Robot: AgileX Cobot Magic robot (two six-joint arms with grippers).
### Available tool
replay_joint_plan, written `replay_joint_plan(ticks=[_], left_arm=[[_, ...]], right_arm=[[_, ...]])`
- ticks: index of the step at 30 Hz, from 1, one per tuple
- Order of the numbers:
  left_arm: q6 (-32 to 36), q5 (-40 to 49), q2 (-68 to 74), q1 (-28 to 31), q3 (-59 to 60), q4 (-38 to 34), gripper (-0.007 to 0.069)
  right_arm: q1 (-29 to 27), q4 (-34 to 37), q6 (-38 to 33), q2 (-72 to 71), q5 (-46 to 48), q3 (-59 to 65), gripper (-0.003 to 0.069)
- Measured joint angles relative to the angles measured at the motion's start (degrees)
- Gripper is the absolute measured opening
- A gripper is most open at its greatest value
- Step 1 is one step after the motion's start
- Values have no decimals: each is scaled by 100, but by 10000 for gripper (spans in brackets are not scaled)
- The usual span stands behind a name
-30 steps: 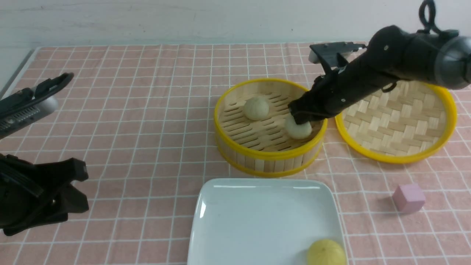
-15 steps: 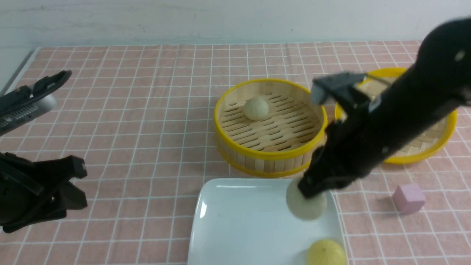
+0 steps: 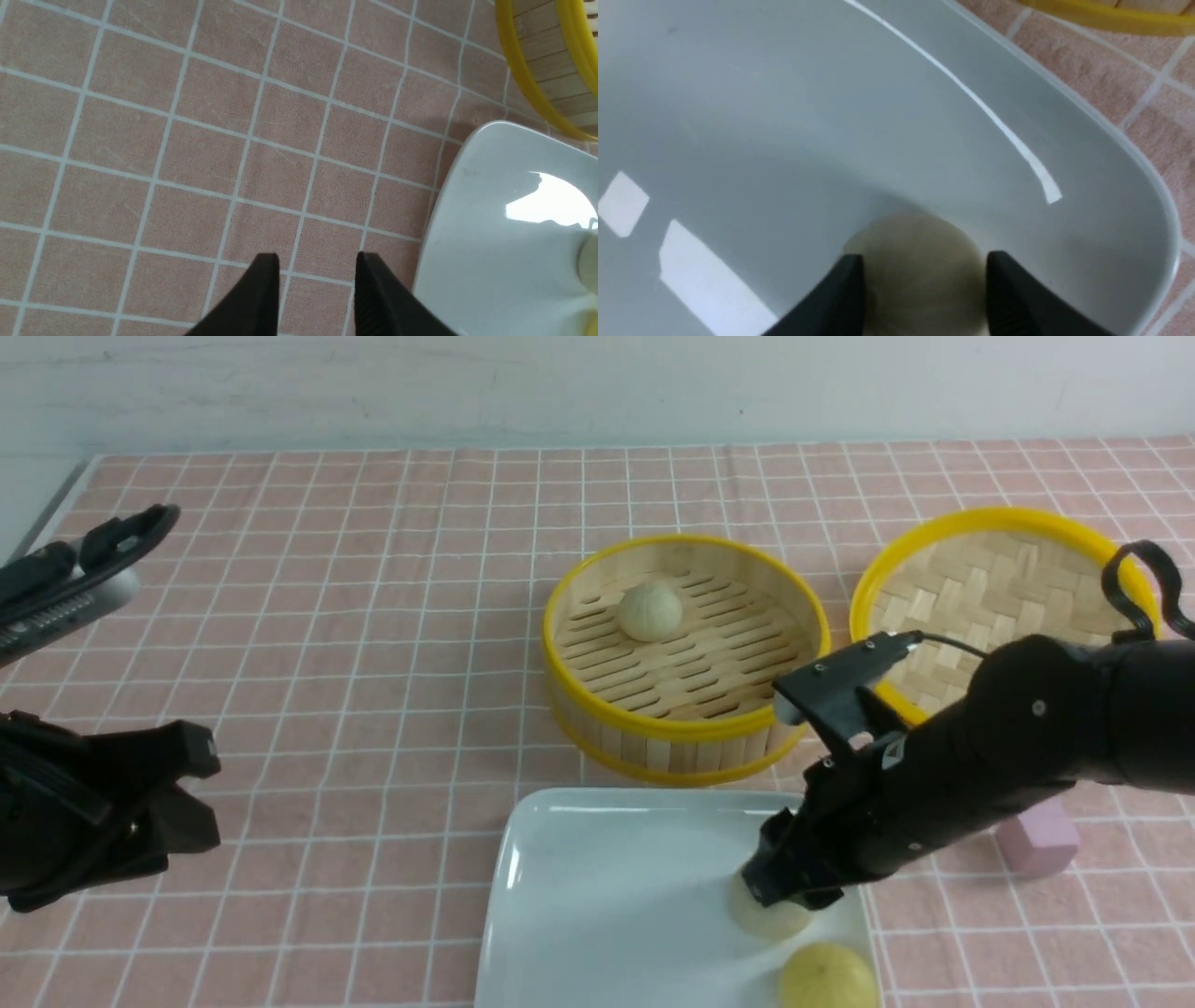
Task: Put the steamed buns into the plate on the pink tablecloth.
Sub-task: 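Move the steamed bun from the bamboo steamer onto the white plate with the right gripper, then reach into the bamboo steamer and grasp a bun with the left gripper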
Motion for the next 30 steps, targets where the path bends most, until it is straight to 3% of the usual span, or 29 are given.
replay_joint_plan(ticks=[3, 6, 10, 12, 13, 14, 16, 19, 23, 30], left_arm=[[18, -35, 0, 0, 0, 0, 260], [18, -158, 0, 0, 0, 0, 260], [69, -294, 95, 0, 0, 0, 219], [156, -319, 258, 0, -46, -54, 158], [181, -319, 279, 0, -55, -73, 151], [261, -283, 429, 0, -151, -152, 98], [478, -137, 694, -55, -381, -332, 32], [785, 79, 1027, -248, -745, -569, 6], [1149, 311, 1911, -1062, -1778, -877, 1], [865, 112, 3634, -2196, -3605, -683, 44]], right_arm=[[-168, -335, 67, -357, 549, -303, 463], [-522, -703, 417, -910, 1463, -863, 440], [-990, -1075, 991, -1712, 2924, -1439, 274], [-1198, -1236, 1113, -2222, 3529, -1477, 143], [-1214, -1258, 1114, -2269, 3645, -1471, 130], [-1309, -1374, 1114, -2547, 3945, -1435, 50], [-1408, -1526, 1114, -3024, 4232, -1264, -7], [-1469, -1665, 1114, -3588, 4347, -897, -14], [-1498, -1719, 1114, -4507, 4267, 13, -14], [-1498, -1726, 1114, -5163, 3798, 975, -11]])
